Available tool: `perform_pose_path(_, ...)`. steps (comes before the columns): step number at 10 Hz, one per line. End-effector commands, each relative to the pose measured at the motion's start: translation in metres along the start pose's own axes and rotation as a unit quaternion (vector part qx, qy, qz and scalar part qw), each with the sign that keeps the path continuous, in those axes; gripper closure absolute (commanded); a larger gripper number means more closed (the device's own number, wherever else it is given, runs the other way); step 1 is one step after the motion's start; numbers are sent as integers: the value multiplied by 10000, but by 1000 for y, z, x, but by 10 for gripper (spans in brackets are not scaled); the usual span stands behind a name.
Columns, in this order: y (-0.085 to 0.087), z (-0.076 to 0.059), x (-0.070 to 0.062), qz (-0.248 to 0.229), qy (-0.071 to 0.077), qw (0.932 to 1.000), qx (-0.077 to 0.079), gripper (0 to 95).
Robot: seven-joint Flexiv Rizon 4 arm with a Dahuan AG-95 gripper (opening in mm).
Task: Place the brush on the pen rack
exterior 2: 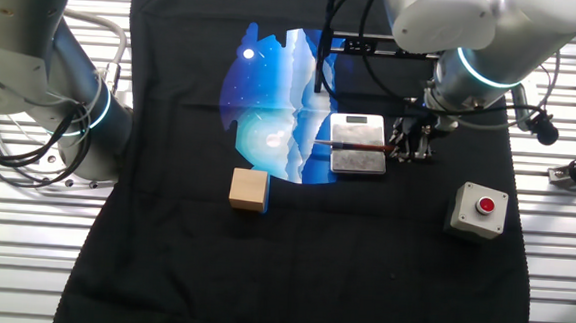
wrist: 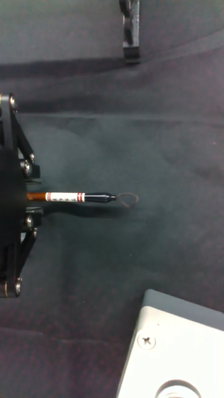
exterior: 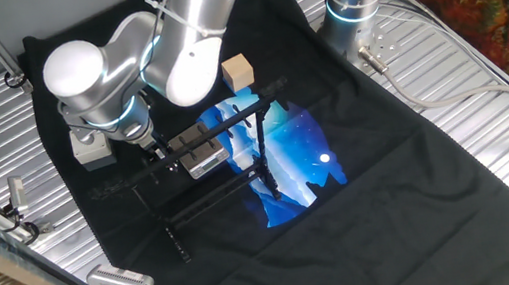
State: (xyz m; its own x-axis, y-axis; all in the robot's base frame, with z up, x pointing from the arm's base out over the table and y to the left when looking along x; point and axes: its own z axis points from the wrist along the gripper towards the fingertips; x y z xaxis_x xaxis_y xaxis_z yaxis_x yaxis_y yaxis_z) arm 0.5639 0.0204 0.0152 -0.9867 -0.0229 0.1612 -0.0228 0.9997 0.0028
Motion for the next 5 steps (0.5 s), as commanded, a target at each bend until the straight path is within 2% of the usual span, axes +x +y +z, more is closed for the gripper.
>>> perform_pose_path(1,0,0,0,49,0,10000,-15,950)
perform_pose_path(5,0,0,0,72,-9,10000,-22,950)
